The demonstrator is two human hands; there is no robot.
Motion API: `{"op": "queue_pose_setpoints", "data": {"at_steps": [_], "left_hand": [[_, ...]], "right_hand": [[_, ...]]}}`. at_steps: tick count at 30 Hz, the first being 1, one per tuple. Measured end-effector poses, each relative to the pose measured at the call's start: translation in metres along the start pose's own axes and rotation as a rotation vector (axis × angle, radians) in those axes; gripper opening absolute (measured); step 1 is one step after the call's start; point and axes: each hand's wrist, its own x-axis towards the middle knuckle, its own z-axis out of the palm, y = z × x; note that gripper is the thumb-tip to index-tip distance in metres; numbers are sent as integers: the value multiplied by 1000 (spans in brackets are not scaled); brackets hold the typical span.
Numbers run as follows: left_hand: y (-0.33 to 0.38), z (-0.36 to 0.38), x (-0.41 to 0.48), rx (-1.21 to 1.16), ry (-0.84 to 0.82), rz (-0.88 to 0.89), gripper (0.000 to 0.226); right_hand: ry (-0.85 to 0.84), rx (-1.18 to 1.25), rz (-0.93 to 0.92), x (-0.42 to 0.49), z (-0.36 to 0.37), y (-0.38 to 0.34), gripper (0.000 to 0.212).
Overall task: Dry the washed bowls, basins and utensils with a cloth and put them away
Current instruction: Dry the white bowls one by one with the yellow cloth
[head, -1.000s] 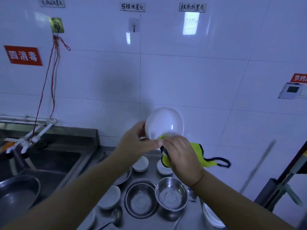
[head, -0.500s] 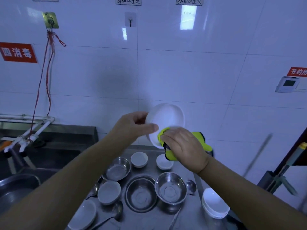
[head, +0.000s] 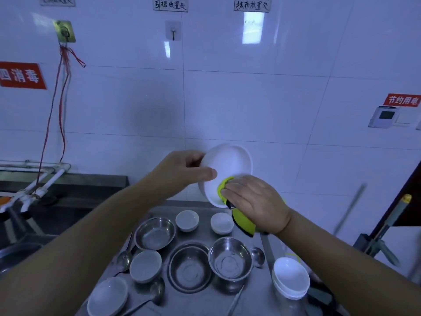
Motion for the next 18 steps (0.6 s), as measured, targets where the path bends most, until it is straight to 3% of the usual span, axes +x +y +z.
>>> {"op": "queue_pose_setpoints", "data": {"at_steps": [3, 6, 10, 12, 16, 18], "left_hand": [[-5, 18, -1, -211, 136, -4, 16], [-19, 44, -5, -265, 250, 31, 25], [-17, 50, -8, -283, 286, 38, 26], [-12, 43, -8, -214, 255, 40, 23], [-4, 12, -4, -100, 30, -7, 36], [-4, 9, -3, -139, 31, -4, 32]], "right_hand": [[36, 50, 205, 10, -2, -6, 30], [116, 143, 418, 24, -2, -27, 35], [155, 250, 531, 23, -2, -48, 31], [113, 264, 466, 13, -3, -44, 27], [5, 65, 69, -1, -9, -17, 21], [-21, 23, 23, -1, -12, -10, 21]]}}
